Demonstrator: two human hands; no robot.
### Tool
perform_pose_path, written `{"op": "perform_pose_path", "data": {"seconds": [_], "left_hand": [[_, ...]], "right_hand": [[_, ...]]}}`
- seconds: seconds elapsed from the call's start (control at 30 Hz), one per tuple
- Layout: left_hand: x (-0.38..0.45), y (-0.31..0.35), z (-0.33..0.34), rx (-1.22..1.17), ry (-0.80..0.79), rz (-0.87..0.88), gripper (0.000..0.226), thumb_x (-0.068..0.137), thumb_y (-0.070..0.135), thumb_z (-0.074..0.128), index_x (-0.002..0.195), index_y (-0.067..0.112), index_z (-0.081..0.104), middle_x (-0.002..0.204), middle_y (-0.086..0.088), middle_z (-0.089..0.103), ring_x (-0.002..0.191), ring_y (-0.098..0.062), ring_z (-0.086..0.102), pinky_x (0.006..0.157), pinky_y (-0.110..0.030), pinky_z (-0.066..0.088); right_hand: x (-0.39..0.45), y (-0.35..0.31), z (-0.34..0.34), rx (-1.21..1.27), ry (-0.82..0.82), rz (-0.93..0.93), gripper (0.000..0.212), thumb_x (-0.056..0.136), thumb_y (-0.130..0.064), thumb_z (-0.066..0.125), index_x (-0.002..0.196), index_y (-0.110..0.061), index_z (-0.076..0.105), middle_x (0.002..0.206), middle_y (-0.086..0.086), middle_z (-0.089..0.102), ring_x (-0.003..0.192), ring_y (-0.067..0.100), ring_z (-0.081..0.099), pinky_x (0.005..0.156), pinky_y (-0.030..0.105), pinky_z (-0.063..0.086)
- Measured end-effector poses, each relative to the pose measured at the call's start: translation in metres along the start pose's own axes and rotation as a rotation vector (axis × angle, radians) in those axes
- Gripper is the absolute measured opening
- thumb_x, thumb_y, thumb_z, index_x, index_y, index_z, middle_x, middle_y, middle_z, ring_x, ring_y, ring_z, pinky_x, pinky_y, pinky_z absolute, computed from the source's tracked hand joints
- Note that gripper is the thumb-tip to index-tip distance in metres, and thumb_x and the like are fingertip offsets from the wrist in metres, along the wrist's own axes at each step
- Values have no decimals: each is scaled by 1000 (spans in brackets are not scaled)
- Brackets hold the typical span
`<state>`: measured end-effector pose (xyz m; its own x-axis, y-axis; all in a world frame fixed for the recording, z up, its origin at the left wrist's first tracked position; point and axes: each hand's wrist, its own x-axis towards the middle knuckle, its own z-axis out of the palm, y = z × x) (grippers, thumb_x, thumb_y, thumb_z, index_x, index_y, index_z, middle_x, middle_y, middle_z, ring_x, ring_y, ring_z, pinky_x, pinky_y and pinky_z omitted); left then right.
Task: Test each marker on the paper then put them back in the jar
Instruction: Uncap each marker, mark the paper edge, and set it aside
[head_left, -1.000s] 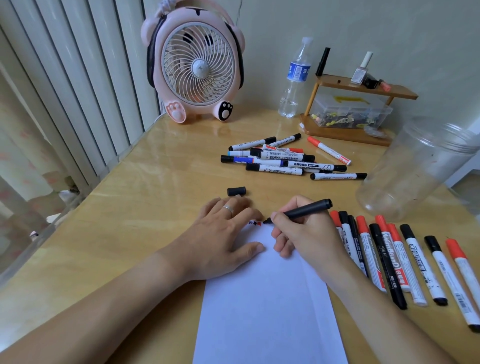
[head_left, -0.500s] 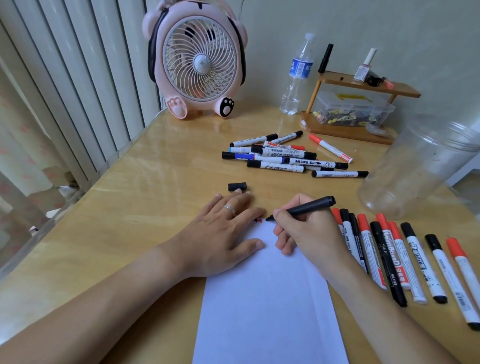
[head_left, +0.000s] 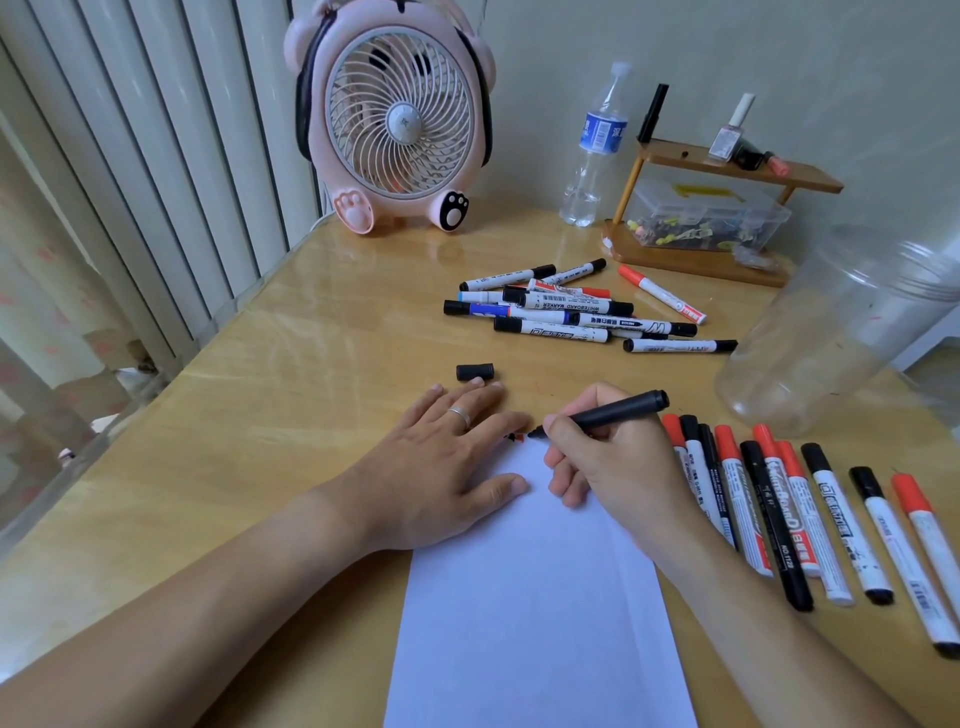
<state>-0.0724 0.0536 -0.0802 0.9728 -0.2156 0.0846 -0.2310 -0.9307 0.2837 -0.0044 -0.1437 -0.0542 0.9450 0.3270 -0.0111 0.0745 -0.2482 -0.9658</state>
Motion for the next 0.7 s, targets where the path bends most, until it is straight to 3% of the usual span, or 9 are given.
{"op": "perform_pose_path", "data": {"seconds": [0.3,0.37,0.5,0.57,0.7], "left_hand": [[1,0,-4,-43,12,5,65,92,75,25,151,47,28,166,9,17,156,-7,4,127,-36,-1],[3,2,-7,-72,67,3,62,91,73,31,146,45,39,159,11,31,151,-7,18,123,-31,7],[13,-1,-9,-129,339,-78,46,95,51,42,133,29,57,128,8,53,120,-12,51,96,-28,28],[22,-6,-9,-77,457,-150,39,98,35,52,133,22,60,125,2,54,115,-20,52,89,-32,32],[38,-10,-6,-70,410,-281,42,100,29,55,141,21,56,135,-1,49,126,-23,43,91,-32,25]], "right_hand": [[0,-1,0,-4,11,12,15,95,-9,66,90,1,56,67,19,68,51,33,63,49,36,49],[0,-2,-1,-13,1,18,14,95,-8,66,88,-1,56,67,19,68,50,32,62,47,34,47],[-1,-1,-1,-16,11,43,12,92,-9,64,83,-6,56,66,19,67,47,30,58,44,30,39],[-1,-1,0,1,16,40,13,93,-12,64,82,-11,57,66,17,68,49,30,58,44,30,39],[-2,-4,-1,29,-4,8,15,96,-15,65,83,-14,58,67,12,66,50,27,55,43,28,35]]}}
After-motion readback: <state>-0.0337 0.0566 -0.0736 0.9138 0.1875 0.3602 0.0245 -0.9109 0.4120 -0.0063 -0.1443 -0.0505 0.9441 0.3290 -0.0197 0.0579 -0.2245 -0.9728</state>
